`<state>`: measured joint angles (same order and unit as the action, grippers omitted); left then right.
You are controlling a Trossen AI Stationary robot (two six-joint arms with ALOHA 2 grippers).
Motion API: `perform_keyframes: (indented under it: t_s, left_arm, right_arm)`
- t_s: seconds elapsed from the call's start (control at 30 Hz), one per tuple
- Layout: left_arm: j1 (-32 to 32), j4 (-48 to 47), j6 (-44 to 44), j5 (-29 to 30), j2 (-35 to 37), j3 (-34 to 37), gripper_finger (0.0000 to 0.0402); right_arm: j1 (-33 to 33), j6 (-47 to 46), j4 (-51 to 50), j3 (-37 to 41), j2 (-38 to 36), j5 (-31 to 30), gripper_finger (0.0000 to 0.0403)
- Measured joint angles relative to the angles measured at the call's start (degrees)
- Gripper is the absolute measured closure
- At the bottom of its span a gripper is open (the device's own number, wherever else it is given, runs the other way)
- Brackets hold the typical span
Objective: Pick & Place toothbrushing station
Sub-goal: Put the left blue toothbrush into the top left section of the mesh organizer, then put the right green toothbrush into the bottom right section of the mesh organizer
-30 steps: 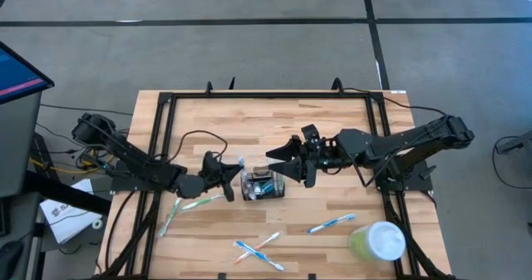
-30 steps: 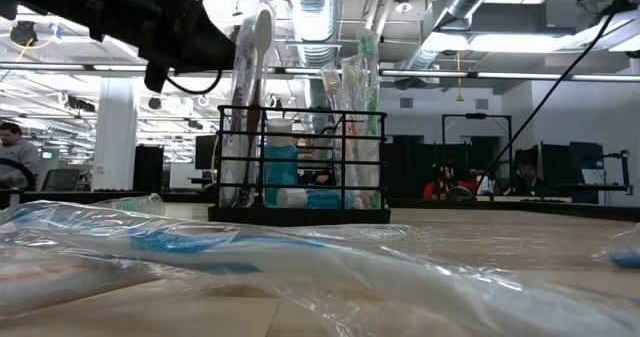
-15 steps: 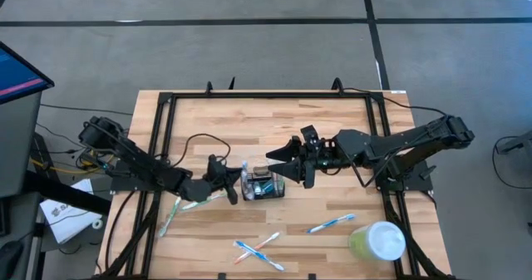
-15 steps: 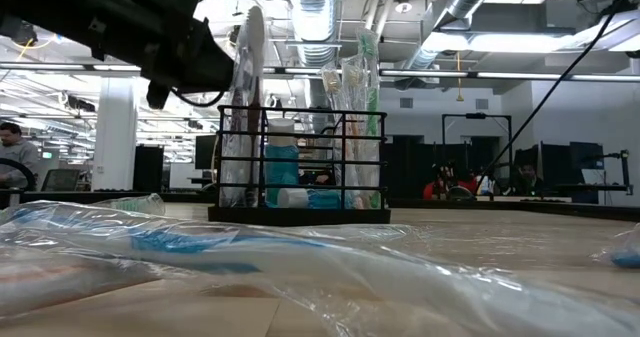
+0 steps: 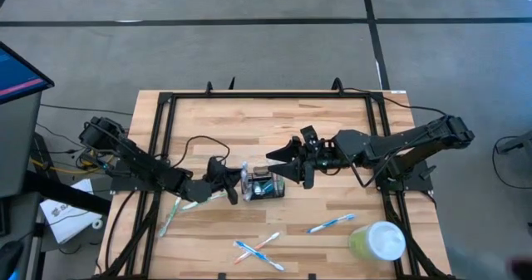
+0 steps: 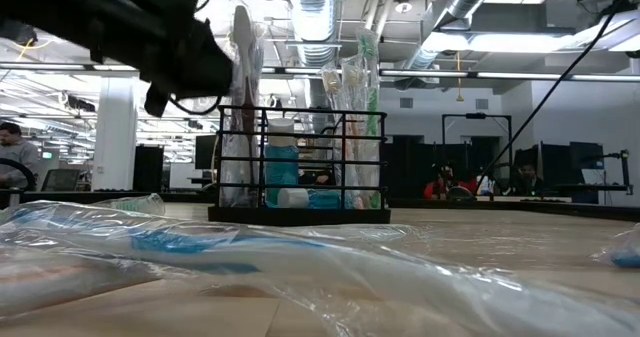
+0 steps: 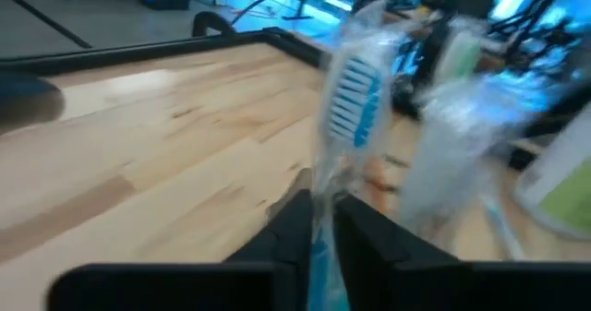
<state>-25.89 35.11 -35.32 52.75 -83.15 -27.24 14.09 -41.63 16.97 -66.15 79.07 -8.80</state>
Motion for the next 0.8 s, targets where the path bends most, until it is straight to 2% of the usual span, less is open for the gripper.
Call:
perform_keyframes:
  t_s: [0.23, 0.33, 0.43, 0.6, 0.8]
  left_arm:
    - [-0.31, -2.67, 0.15, -1.17, 7.11, 0.0, 0.0239]
    - [-0.31, -10.27, 0.08, -2.36, 12.0, 0.0, 0.0184]
    - [-0.3, -20.87, -4.28, -3.4, 17.16, 0.0, 0.0147]
    - [-0.28, -32.91, -10.76, -12.53, 25.82, 0.02, 0.0135]
    - [-0.31, -41.96, -17.67, -29.43, 29.25, -0.5, 0.0174]
  right_arm:
    - [0.0, 0.02, 0.02, 0.0, 0.0, 0.0, 0.0098]
    - [0.02, 0.0, 0.09, 0.0, 0.0, 0.0, 0.0098]
    - [0.02, 0.0, 0.11, 0.0, 0.0, 0.0, 0.0098]
    - [-0.02, 0.0, 0.15, 0.0, 0.0, 1.5, 0.0098]
    - [-1.13, 0.48, 0.17, 0.0, 0.0, 5.36, 0.0098]
